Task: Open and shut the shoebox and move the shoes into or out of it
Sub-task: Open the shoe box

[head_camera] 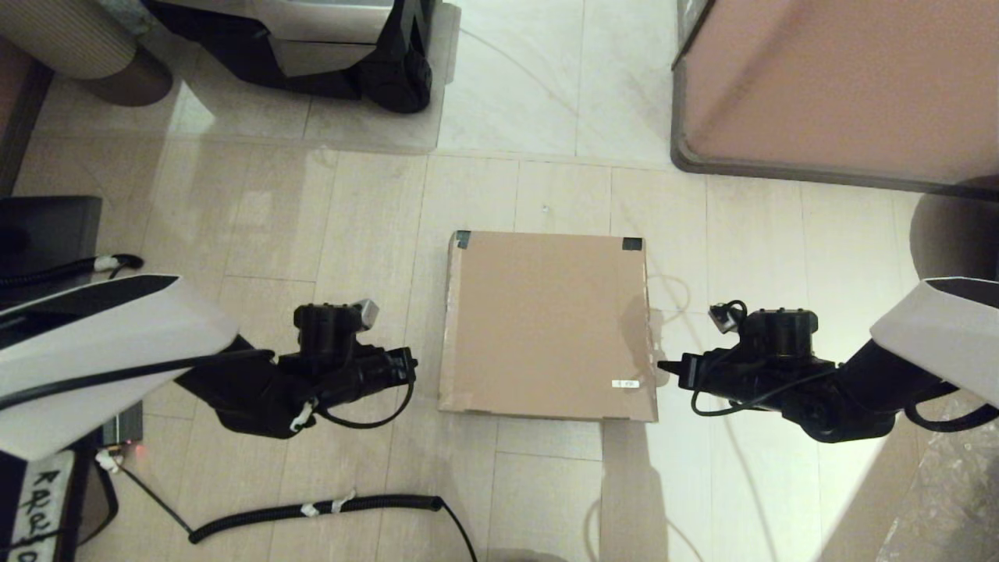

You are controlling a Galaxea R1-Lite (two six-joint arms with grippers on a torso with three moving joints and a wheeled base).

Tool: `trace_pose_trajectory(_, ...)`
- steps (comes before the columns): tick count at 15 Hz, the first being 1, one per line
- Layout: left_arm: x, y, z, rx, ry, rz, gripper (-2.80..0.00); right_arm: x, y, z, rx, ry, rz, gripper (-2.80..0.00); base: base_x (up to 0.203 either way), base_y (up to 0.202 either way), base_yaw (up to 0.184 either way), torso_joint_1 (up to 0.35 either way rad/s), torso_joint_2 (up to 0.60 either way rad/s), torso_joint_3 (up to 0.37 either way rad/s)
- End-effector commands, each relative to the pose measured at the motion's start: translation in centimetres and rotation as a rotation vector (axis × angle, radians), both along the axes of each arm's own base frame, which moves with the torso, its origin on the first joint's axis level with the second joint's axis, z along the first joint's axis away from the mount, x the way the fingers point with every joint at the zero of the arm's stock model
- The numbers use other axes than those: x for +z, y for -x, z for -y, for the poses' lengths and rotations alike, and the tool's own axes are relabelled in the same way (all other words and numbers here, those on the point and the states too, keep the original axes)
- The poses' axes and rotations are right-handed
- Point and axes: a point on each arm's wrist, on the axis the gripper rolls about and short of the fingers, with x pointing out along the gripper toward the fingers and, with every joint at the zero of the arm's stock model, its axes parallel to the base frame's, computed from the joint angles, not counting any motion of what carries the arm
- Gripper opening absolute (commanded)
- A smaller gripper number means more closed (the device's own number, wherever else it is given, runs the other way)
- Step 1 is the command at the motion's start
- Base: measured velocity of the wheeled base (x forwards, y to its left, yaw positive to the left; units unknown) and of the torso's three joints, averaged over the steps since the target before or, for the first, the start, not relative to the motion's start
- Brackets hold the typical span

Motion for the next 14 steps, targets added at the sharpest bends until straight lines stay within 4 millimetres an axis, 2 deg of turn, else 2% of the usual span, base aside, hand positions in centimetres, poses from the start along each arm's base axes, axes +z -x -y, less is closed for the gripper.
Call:
trace_pose_trajectory(1,-1.5,-1.2,0.7,-0.001,0.001,-0.006,-2.8,-2.2,-0.9,-0.5,0.002,0.006,-0.03,-2.8,0.0,0.0,0.0,0.0,0.0,0.0)
trace_pose_trajectory(3,-1.8,-1.7,1.0,0.001,0.001,-0.003,-2.8,-3.4,-1.2,-0.6,-0.018,0.024,-0.046,-2.8,0.0,0.0,0.0,0.0,0.0,0.0)
trace_pose_trajectory(9,-2.6,-2.8,2.5,-0.003,0.041,-0.004,-2.8,-5.0,-1.7,-1.2,-0.045,0.036,-0.013,-2.8,0.0,0.0,0.0,0.0,0.0,0.0)
trace_pose_trajectory(14,-2.3,-2.5,3.5,-0.01,0.073,-0.022,-2.8,-3.6,-1.5,-2.4,-0.067,-0.09,-0.052,-2.8,0.0,0.0,0.0,0.0,0.0,0.0)
